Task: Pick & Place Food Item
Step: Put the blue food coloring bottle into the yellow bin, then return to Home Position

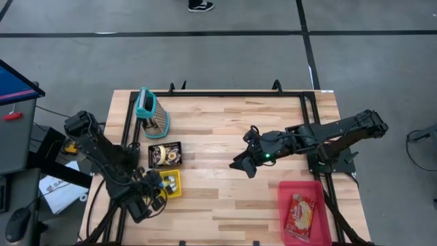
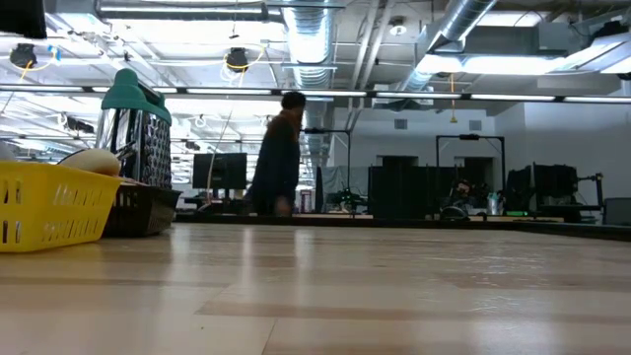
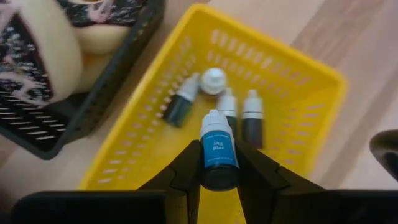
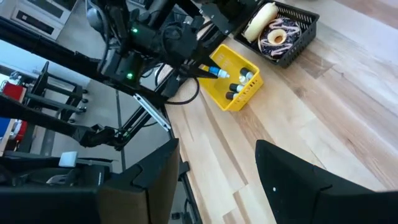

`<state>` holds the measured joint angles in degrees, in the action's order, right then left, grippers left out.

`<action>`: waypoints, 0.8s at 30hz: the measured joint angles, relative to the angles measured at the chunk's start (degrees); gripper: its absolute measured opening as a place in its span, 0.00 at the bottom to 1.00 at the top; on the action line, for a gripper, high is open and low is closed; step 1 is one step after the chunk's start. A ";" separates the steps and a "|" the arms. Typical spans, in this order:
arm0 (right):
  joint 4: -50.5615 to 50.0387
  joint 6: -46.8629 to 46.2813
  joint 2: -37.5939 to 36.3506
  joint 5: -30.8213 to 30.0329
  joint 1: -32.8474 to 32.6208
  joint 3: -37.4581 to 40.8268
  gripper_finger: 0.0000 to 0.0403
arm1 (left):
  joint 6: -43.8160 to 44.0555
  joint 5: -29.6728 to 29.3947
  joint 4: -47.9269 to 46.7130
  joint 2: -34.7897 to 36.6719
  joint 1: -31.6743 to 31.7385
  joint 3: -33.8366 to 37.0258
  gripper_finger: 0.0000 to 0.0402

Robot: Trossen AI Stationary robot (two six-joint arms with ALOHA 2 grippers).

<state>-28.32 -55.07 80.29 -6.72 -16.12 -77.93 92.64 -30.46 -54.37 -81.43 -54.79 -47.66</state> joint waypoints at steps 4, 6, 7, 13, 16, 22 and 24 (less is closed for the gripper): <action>0.01 -0.04 0.00 -0.76 0.01 0.00 0.50 | 0.91 0.13 0.21 0.02 0.12 2.30 0.19; 0.01 -0.04 0.00 -0.87 0.02 0.00 0.50 | 1.45 0.14 1.48 0.04 0.20 3.72 0.19; 0.00 -0.04 0.00 -0.88 0.02 0.00 0.50 | 1.94 0.14 2.25 0.04 0.20 4.41 0.19; 0.00 -0.47 0.00 -2.04 0.02 0.00 0.50 | 2.79 0.13 6.59 1.02 0.22 8.25 0.22; 0.00 -0.63 0.00 -2.38 0.02 0.00 0.50 | 2.79 -0.58 7.52 1.94 0.22 9.07 0.27; 0.02 -1.42 0.00 -2.40 0.02 0.00 0.50 | 2.78 -3.17 7.34 3.27 0.22 9.11 0.39; 0.02 -1.53 0.01 -2.40 0.02 0.00 0.50 | 2.78 -3.59 7.33 3.43 0.22 9.11 0.42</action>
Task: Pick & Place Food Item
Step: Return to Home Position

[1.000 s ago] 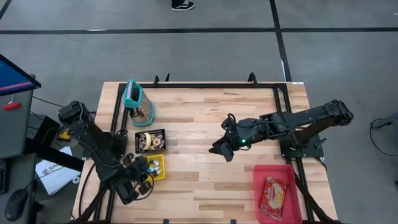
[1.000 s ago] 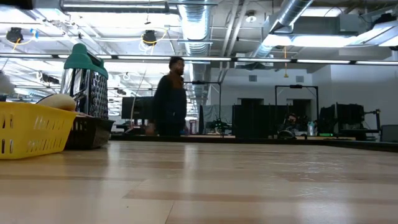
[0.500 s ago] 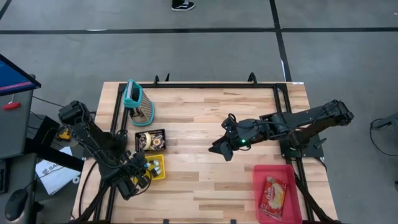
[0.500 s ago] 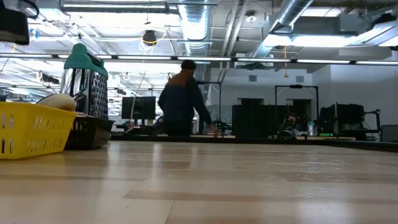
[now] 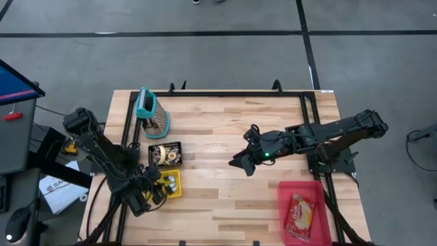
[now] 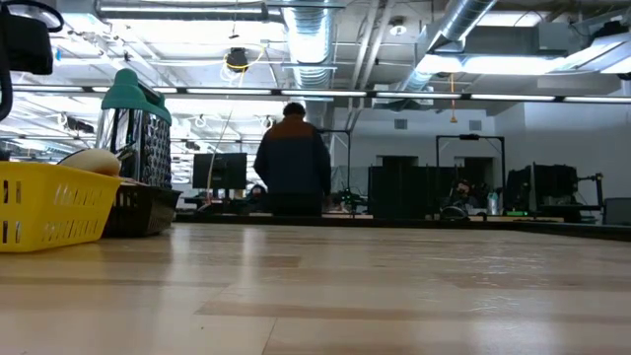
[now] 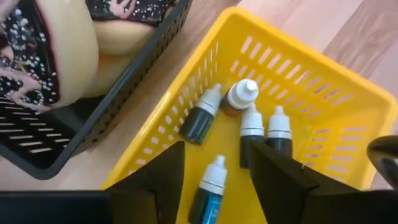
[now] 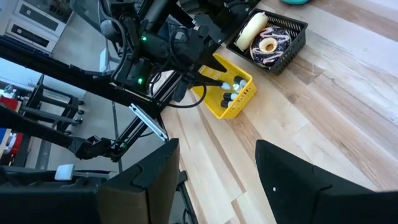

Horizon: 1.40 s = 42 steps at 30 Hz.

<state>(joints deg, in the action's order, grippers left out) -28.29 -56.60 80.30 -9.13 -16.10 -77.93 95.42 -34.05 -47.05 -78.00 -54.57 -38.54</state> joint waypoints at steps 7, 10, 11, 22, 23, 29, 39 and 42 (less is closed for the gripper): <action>-0.02 0.02 0.01 0.00 0.00 0.00 0.50 | -2.40 -8.57 4.87 3.49 -0.99 0.00 0.47; -1.34 0.02 0.01 0.00 0.00 0.00 0.50 | -3.91 -16.43 5.80 6.35 -1.07 0.00 0.46; -2.02 0.02 0.01 0.00 0.00 0.01 0.50 | -4.93 -19.08 5.75 7.30 -0.94 0.00 0.45; -3.39 0.46 0.01 -0.62 0.85 0.02 0.50 | -52.97 -9.71 27.82 19.78 19.66 0.00 0.40; -3.37 0.46 0.01 -0.83 1.12 0.02 0.50 | -58.83 -5.43 31.83 20.59 22.83 0.00 0.39; -2.70 0.24 0.01 -1.61 2.48 0.02 0.50 | -77.21 18.57 46.01 24.07 40.78 -0.02 0.33; -2.56 -1.47 0.03 -4.42 3.07 0.02 0.50 | -86.36 45.99 58.47 24.48 62.31 -0.02 0.29; -2.56 -1.65 0.03 -4.46 3.74 0.02 0.50 | -86.69 50.19 57.95 25.37 66.68 -0.02 0.29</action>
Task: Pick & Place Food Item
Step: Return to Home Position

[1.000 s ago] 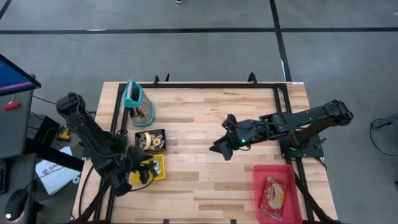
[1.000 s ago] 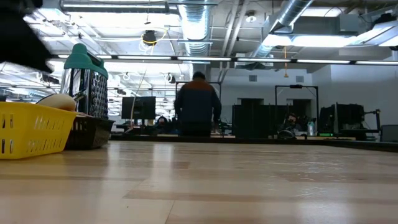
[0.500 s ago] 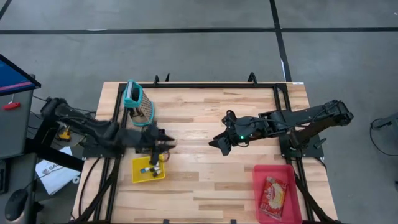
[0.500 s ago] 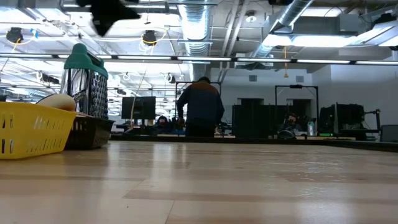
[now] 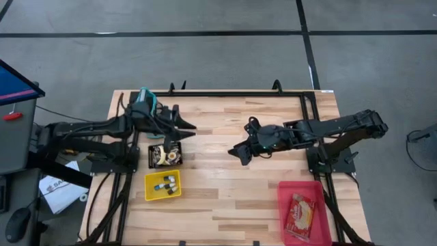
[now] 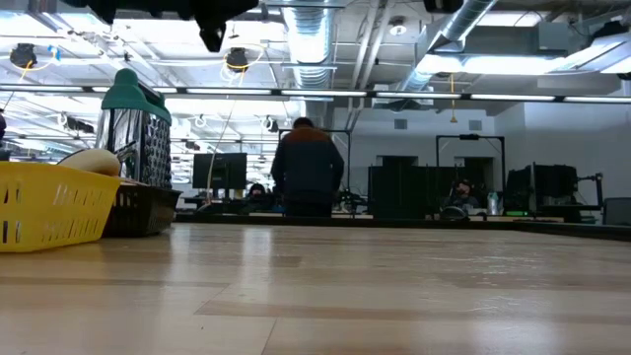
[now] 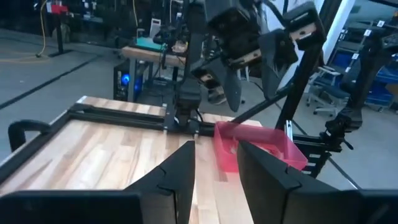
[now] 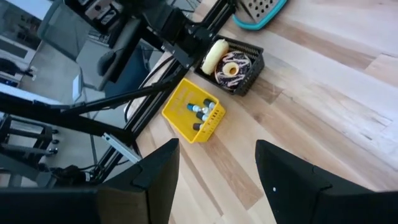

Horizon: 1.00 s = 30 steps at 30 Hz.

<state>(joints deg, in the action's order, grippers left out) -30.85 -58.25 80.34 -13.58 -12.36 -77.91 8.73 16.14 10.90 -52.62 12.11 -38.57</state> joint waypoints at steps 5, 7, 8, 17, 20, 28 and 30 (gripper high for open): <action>0.27 -0.27 0.00 0.00 0.94 0.02 0.50 | 0.94 6.54 -5.61 5.07 4.71 0.04 0.29; 1.03 -0.06 0.00 -0.02 1.00 0.04 0.50 | 1.71 7.37 -9.46 9.29 4.71 0.02 0.29; 1.46 -0.02 0.00 -0.02 1.02 0.04 0.50 | 1.78 7.47 -11.93 11.56 4.56 0.00 0.28; 4.82 1.22 0.00 0.02 2.96 0.04 0.50 | 5.36 -3.41 -24.46 37.60 0.65 7.81 0.25; 5.87 1.01 0.00 0.20 3.56 0.04 0.50 | 7.51 -7.35 -22.53 46.96 -1.11 14.06 0.25; 14.30 1.65 0.00 0.59 3.43 0.04 0.50 | 6.62 -10.37 -5.10 49.74 -4.73 28.81 0.25; 15.59 1.54 0.00 0.62 3.32 0.04 0.50 | 5.49 -10.97 -0.90 49.01 -5.84 32.28 0.25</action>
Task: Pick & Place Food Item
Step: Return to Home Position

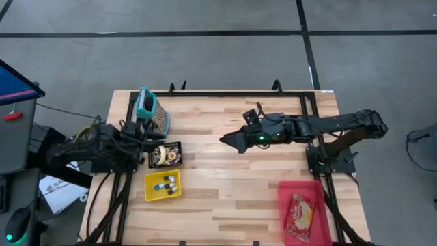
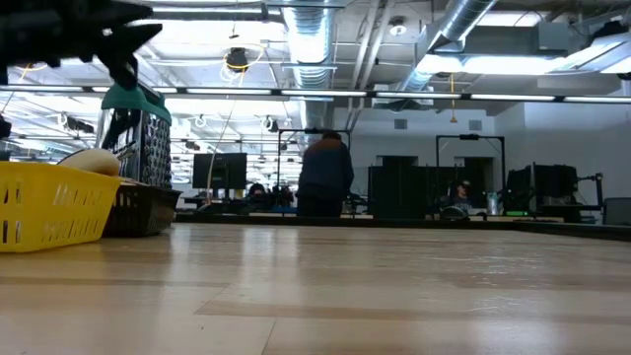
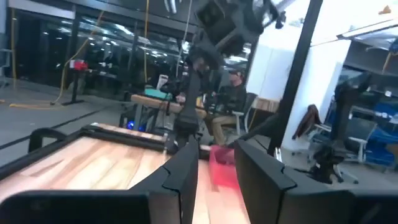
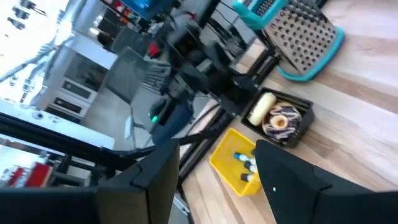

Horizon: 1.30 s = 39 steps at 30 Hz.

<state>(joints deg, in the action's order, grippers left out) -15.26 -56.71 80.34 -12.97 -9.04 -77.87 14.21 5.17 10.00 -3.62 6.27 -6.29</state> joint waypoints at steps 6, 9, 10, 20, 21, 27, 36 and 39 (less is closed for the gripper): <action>1.35 -1.67 0.00 -0.04 0.00 0.00 0.50 | -0.44 -1.53 1.26 1.92 -2.12 5.05 0.25; 1.37 -2.10 0.00 -0.19 0.02 0.00 0.50 | -0.46 -1.31 -2.03 3.18 -2.93 5.89 0.25; 1.36 -2.19 0.00 -0.40 0.02 0.00 0.50 | -0.70 -1.31 -3.43 3.38 -2.96 5.89 0.25; 1.33 3.95 0.40 -0.62 0.62 0.00 0.50 | -3.05 -4.05 -8.59 1.68 -2.96 5.86 0.25; 0.96 5.08 0.50 -0.62 0.68 0.00 0.50 | -2.97 -4.61 -8.61 1.10 -2.96 5.86 0.25; 0.34 14.98 2.06 -0.64 1.57 0.02 0.50 | -2.87 -4.77 -6.87 -3.10 -2.94 5.89 0.25; 13.52 30.47 6.77 -0.13 6.41 -0.06 0.50 | -2.84 -4.77 -5.93 -7.52 -2.94 5.91 0.25; 14.40 36.06 5.06 1.13 7.71 -0.04 0.50 | -2.83 -4.77 -5.77 -8.80 -2.94 5.91 0.25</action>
<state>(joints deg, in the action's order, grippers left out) -0.86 -20.66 85.39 -11.84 -1.33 -77.91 11.39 0.40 4.23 -12.42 3.33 -0.38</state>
